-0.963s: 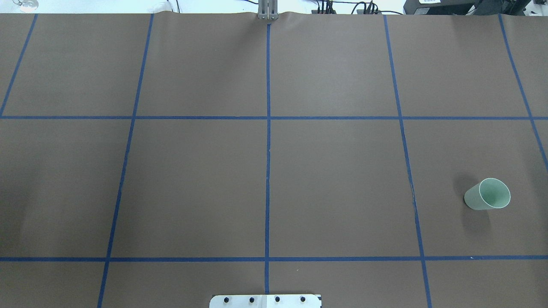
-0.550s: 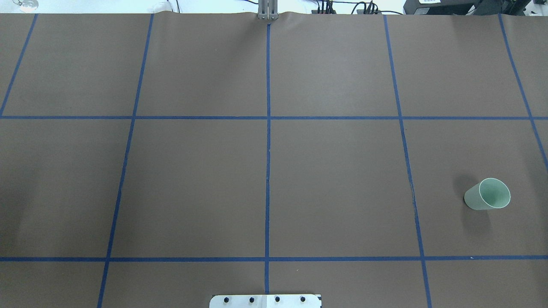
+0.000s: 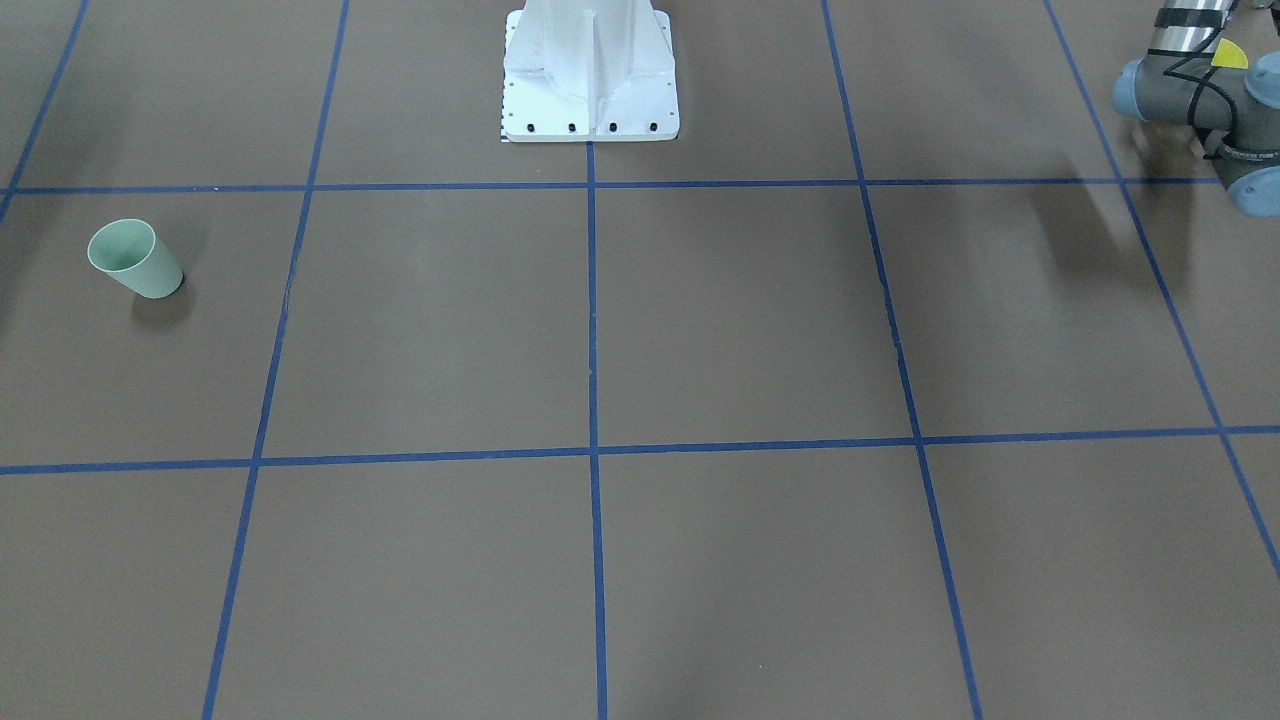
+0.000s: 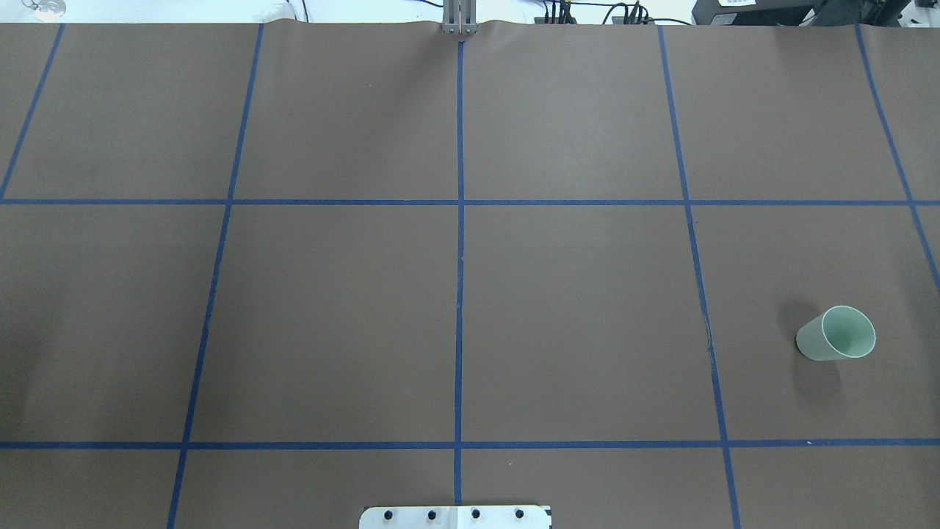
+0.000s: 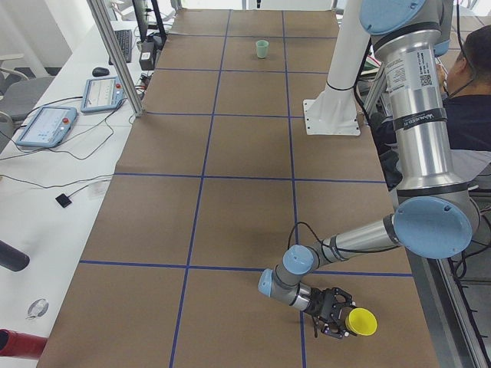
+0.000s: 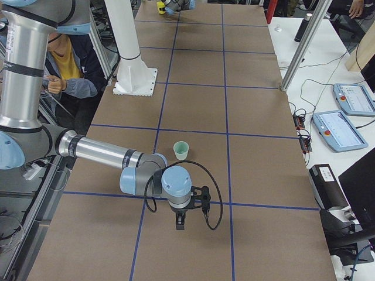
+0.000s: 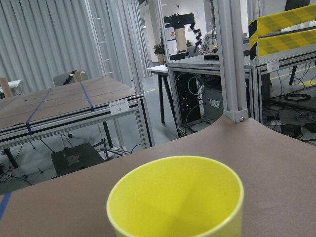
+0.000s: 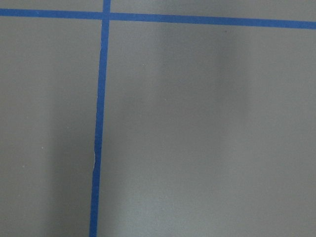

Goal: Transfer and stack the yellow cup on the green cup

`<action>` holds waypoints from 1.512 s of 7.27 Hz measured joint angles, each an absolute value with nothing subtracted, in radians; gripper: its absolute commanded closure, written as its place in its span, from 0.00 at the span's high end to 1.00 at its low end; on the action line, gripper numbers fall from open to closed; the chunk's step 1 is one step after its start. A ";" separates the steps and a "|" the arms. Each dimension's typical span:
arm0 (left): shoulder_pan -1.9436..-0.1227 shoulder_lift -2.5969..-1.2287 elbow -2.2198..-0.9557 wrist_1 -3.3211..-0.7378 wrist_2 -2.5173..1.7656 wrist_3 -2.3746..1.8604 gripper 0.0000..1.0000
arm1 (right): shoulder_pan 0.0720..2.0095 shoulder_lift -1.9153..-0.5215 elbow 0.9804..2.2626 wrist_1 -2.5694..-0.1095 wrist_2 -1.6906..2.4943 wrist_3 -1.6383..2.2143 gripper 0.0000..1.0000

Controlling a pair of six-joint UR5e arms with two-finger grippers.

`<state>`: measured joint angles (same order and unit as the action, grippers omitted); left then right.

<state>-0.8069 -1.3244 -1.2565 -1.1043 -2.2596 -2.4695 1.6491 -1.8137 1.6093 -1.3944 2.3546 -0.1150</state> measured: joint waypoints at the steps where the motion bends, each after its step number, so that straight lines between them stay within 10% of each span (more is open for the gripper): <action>1: -0.804 -1.324 -1.256 -1.104 -2.258 -2.468 0.24 | 1.649 -1.814 1.609 -1.394 2.355 -0.115 1.00; 11: -0.809 -1.150 -1.465 -1.114 -1.874 -2.291 0.12 | 1.646 -1.813 1.613 -1.393 2.357 -0.108 1.00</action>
